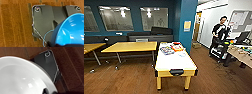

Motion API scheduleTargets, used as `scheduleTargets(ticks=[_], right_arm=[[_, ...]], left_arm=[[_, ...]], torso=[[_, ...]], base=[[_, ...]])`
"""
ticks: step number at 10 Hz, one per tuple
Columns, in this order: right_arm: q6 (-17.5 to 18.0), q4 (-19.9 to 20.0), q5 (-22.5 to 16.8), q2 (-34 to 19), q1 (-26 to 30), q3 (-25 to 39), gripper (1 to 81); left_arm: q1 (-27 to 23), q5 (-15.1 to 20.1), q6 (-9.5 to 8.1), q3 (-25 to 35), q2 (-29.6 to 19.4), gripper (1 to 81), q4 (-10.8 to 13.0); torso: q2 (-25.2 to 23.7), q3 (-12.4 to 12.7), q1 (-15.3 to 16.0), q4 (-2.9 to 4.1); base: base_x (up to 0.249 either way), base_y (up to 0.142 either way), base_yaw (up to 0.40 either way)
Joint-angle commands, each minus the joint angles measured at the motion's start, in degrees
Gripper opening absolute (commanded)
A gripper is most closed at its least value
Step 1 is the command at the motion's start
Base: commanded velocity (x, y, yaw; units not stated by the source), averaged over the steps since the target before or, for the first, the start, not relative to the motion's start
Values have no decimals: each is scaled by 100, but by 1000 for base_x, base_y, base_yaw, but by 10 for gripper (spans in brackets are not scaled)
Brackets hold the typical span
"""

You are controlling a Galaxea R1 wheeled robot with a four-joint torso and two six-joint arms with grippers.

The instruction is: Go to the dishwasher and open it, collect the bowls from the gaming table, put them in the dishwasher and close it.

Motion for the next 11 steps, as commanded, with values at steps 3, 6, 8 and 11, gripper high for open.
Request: scheduleTargets(ticks=[3, 6, 8, 11], right_arm=[[12, -85, -406, -170, 106, -16, 10], [39, -85, -485, -240, 97, -68, 10], [30, -102, -538, -118, 97, -330, 10], [30, -94, -670, 120, 106, -728, 10]], left_arm=[[-304, 154, -12, -194, 20, 10, 40], [-322, 206, 5, -202, 28, 10, 84], [-331, 242, 75, -333, 150, 10, 84], [-330, 242, 128, -1081, 564, 10, 75]], torso=[[0, 0, 0, 0], [0, 0, 0, 0], [0, 0, 0, 0], [0, 0, 0, 0]], base=[[0, 0, -396], [0, 0, -396], [0, 0, -396], [0, 0, -396]])
